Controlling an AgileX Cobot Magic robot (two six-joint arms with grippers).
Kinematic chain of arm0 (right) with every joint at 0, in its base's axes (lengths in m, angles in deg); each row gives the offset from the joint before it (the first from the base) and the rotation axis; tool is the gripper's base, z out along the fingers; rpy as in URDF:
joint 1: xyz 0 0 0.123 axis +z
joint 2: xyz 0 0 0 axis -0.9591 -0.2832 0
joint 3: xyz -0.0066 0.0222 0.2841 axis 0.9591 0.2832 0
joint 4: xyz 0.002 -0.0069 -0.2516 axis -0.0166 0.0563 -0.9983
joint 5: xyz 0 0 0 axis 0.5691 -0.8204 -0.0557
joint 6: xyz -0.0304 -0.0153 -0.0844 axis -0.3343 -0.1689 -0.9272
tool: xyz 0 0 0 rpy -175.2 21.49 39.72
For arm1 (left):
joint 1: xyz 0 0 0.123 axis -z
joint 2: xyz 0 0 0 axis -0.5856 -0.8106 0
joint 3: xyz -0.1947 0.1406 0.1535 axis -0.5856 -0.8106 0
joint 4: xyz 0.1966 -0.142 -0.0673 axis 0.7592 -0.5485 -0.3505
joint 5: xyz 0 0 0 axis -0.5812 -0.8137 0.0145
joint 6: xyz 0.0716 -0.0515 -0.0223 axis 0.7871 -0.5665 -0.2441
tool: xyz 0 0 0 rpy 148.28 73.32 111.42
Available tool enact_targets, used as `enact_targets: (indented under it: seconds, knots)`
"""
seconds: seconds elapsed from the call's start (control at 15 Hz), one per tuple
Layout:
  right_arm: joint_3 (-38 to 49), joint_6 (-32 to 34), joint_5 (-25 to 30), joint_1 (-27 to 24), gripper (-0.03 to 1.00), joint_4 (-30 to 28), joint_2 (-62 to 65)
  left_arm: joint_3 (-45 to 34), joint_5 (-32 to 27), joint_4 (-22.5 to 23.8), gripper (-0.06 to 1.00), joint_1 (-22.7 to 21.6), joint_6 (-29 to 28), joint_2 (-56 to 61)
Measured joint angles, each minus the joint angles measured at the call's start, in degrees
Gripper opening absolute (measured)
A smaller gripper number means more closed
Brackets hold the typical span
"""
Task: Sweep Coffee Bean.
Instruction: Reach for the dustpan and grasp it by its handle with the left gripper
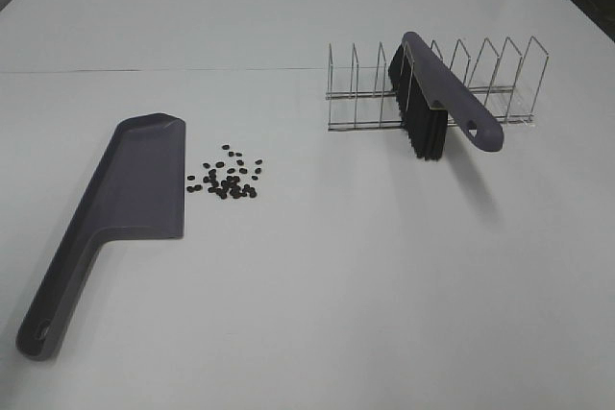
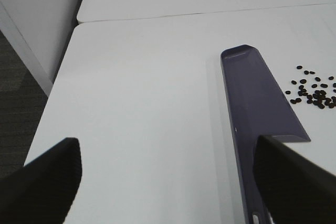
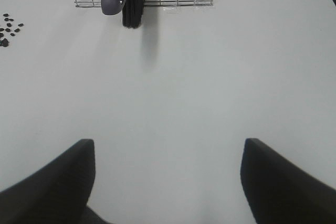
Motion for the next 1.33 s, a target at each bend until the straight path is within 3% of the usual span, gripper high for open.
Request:
enact_targets:
  seconds: [0.27,0.6,1.13,1.27,1.33]
  knots:
    - [0.0,0.0,0.0,0.0,0.73,0.0,0.0,0.1,5.7,-4.2,0.81,0.0,-0.2,-10.6]
    - [0.0,0.0,0.0,0.0,0.73,0.0,0.0,6.2,5.6,-7.3,0.81,0.0,-0.2,-22.5]
    - [0.0,0.0,0.0,0.0,0.73,0.0,0.0,22.9,-5.2,-10.8,0.81,0.0,-0.2,-47.6]
    - [0.0,0.0,0.0,0.0,0.73,0.0,0.0,24.8,-7.6,-13.0,0.81,0.0,-0.2,-51.7]
    - [0.0,0.0,0.0,0.0,0.73,0.0,0.0,25.7,-9.6,-16.8,0.81,0.6,0.1,-56.9]
